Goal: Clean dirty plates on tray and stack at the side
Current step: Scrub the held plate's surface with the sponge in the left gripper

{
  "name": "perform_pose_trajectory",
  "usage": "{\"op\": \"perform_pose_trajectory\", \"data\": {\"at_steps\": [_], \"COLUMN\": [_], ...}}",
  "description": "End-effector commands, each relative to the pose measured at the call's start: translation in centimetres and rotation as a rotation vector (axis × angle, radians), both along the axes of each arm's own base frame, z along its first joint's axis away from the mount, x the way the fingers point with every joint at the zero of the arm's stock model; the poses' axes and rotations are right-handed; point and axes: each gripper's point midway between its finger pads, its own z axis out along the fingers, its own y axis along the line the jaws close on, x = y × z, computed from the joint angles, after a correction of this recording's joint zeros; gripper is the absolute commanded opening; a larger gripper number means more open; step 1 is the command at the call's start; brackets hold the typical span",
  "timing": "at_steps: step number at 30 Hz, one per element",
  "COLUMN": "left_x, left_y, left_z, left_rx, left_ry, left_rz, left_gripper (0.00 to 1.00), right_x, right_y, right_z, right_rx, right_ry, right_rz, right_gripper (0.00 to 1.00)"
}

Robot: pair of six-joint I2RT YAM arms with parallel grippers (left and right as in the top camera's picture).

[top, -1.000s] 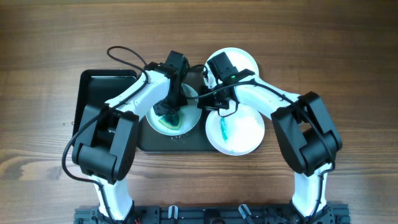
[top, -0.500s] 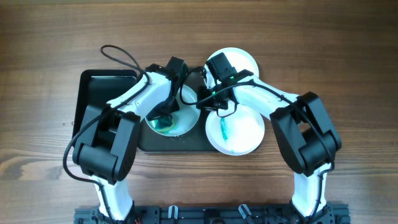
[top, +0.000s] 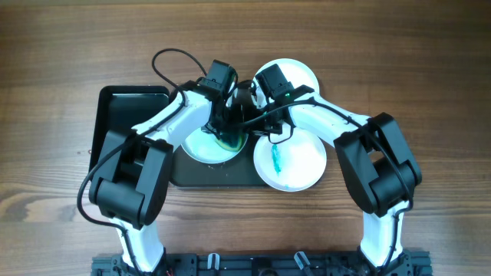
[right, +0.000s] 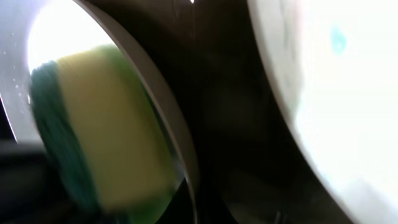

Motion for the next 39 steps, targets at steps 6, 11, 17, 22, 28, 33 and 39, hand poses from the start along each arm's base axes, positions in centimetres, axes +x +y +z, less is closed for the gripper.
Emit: {"op": "perform_pose_trajectory", "data": {"at_steps": [6, 11, 17, 22, 28, 33, 39], "left_x": [1.7, -1.0, -6.5, -6.7, -0.6, 3.0, 1.5], "left_y": [12.3, 12.2, 0.7, -3.8, 0.1, 6.4, 14.2], "left_z": [1.6, 0.7, -0.7, 1.1, -0.4, -0.5, -0.3], "left_rx": [0.628, 0.624, -0.001, -0.277, -0.062, 0.176, 0.443], "left_ry": [-0.205, -0.073, 0.271, 0.252, 0.057, -0.077, -0.042], "left_rz": [0.415, 0.373, -0.084, -0.241, 0.009, 0.221, 0.451], "left_gripper": [0.04, 0.04, 0.04, 0.04, 0.04, 0.04, 0.04], "right_x": [-1.6, -1.5, -1.5, -1.6, -1.6, -1.6, -1.6], "right_y": [-1.3, -1.2, -1.2, -1.2, -1.2, -1.2, -1.2], "right_z": [-3.4, -3.4, -3.4, -3.4, -3.4, -3.4, -3.4], "right_rx": [-0.078, -0.076, -0.075, -0.072, -0.074, -0.074, -0.075], "right_ry": [0.063, 0.059, 0.059, 0.063, 0.064, 0.063, 0.061], "right_rz": [0.005, 0.005, 0.005, 0.003, 0.006, 0.007, 0.011], "right_gripper": [0.04, 0.04, 0.04, 0.05, 0.04, 0.04, 0.04]}}
